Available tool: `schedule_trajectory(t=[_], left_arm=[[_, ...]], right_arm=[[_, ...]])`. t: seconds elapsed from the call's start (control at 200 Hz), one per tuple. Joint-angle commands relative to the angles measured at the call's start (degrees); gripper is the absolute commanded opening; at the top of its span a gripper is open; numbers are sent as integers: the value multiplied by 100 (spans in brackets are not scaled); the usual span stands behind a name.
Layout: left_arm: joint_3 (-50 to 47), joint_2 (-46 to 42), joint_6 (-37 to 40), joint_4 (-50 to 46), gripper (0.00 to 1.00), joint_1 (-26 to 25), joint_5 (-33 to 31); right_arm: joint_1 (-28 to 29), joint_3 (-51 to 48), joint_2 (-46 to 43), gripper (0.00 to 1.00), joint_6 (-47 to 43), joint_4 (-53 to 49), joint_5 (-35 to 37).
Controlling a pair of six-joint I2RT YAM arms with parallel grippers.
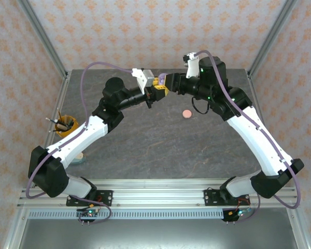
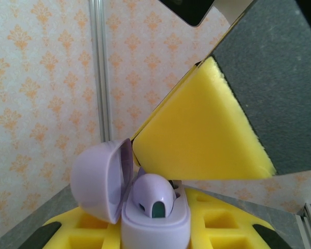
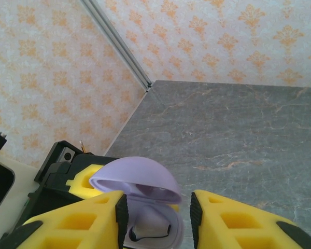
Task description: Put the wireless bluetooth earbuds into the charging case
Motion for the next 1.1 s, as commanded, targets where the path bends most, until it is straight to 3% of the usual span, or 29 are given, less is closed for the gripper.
schedule_trajectory(t=[0.0,0.295,0.4,0.546,0.806,0.956,1.096], left_arm=[[-79,16,-110,524,0,-77,77],[-220,-11,-78,543,0,-81,24],[-258,-3,-67,543,0,-83,24],[-267,31,-80,521,0,-85,57],[-277,186,-106,331,0,-78,226],[-316,243,-146,342,0,-93,198],[-314,333,-129,274,0,-94,-2]], right_arm=[[68,170,65,42,341,48,-35],[-265,62,-404,58,964,423,202],[-431,251,-434,59,1034,169,362],[-588,947,119,58,943,-669,460],[-611,3350,2186,54,520,-2885,207],[-611,3724,2818,48,379,-3173,-114],[-468,3474,2712,43,262,-3260,-267]])
